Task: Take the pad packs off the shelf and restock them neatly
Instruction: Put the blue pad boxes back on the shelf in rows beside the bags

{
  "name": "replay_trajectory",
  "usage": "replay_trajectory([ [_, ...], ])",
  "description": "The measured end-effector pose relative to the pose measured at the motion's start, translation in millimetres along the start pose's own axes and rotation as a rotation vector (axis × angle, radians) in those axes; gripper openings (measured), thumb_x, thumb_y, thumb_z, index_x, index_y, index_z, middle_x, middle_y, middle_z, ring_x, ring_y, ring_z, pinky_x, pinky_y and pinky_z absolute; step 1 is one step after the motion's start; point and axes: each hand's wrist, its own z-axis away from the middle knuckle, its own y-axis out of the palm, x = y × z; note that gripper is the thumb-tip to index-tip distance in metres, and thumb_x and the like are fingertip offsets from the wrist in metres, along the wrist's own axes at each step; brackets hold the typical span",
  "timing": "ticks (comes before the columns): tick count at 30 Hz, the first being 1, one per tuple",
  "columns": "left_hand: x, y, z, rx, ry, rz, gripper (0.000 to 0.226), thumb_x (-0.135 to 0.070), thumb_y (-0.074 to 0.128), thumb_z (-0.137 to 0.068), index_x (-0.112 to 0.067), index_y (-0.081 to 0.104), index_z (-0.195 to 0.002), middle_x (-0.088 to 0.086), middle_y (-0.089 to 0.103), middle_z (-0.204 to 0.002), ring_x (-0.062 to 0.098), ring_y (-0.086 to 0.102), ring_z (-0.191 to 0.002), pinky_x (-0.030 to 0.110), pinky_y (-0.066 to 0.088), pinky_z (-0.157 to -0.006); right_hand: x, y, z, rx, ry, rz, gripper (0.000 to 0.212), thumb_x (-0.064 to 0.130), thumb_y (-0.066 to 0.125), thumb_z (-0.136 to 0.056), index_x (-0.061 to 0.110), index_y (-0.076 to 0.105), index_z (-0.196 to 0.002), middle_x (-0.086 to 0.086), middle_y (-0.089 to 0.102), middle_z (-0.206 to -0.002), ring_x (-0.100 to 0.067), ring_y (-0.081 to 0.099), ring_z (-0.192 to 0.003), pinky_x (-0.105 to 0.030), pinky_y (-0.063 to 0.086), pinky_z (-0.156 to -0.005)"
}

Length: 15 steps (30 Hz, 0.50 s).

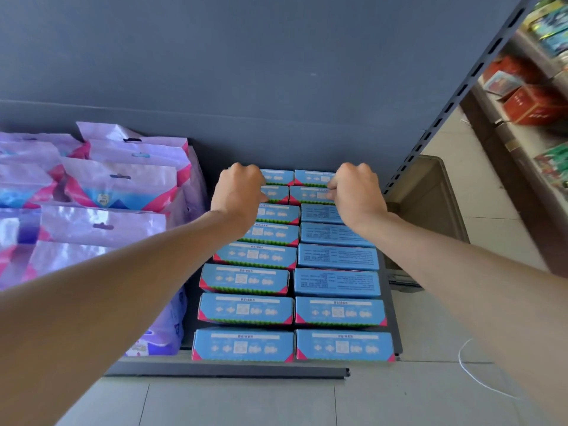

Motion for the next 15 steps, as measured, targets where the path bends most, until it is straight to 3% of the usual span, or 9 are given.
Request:
replay_trajectory([
  [2, -0.7, 1.3, -0.1, -0.034, -0.034, 0.092, 0.015, 0.005, 0.062, -0.085, -0.004, 0.070, -0.094, 0.012, 0.072, -0.088, 0.039, 0.062, -0.087, 0.041, 0.052, -0.088, 1.5, 1.5, -0.2, 0.002, -0.017, 0.002, 0.015, -0.007, 0.063, -0.082, -0.002, 0.069, -0.095, -0.017, 0.067, -0.089, -0.032, 0.064, -0.086, -0.046, 0.058, -0.071],
  [6, -2.5, -4.9, 0.4, -0.031, -0.035, 0.220, 0.020, 0.000, 0.066, -0.085, -0.001, 0.072, -0.104, 0.016, 0.072, -0.103, 0.030, 0.067, -0.100, 0.033, 0.051, -0.090, -0.1, -0.6, -1.0, 0.039, -0.037, -0.007, 0.013, -0.005, 0.064, -0.083, -0.002, 0.069, -0.095, -0.016, 0.067, -0.088, -0.033, 0.065, -0.084, -0.047, 0.058, -0.071],
  [9, 1.6, -6.0, 0.4, -0.009, 0.006, 0.218, 0.023, 0.000, 0.062, -0.088, -0.001, 0.071, -0.109, 0.017, 0.069, -0.111, 0.028, 0.063, -0.110, 0.032, 0.048, -0.094, -1.9, -9.9, 1.4, 0.105, -0.053, -0.034, 0.017, 0.009, 0.065, -0.089, -0.001, 0.066, -0.102, -0.015, 0.063, -0.099, -0.032, 0.061, -0.090, -0.046, 0.054, -0.079],
  [12, 6.6, -2.8, 5.9, -0.010, 0.054, 0.140, 0.027, 0.005, 0.055, -0.090, -0.002, 0.069, -0.113, 0.018, 0.066, -0.103, 0.014, 0.055, -0.116, 0.030, 0.047, -0.088, -6.3, -13.1, 6.1, 0.123, -0.044, -0.055, 0.024, 0.016, 0.066, -0.090, -0.001, 0.065, -0.106, -0.016, 0.064, -0.105, -0.033, 0.060, -0.097, -0.046, 0.052, -0.084],
  [15, 9.0, -3.5, 12.9, -0.027, 0.093, 0.085, 0.043, 0.015, 0.052, -0.086, -0.006, 0.065, -0.121, 0.010, 0.063, -0.122, 0.023, 0.065, -0.108, 0.038, 0.052, -0.091, -12.9, -12.0, 10.5, 0.116, -0.042, -0.056, 0.024, 0.018, 0.065, -0.090, 0.000, 0.067, -0.105, -0.015, 0.067, -0.106, -0.033, 0.061, -0.100, -0.047, 0.053, -0.085],
])
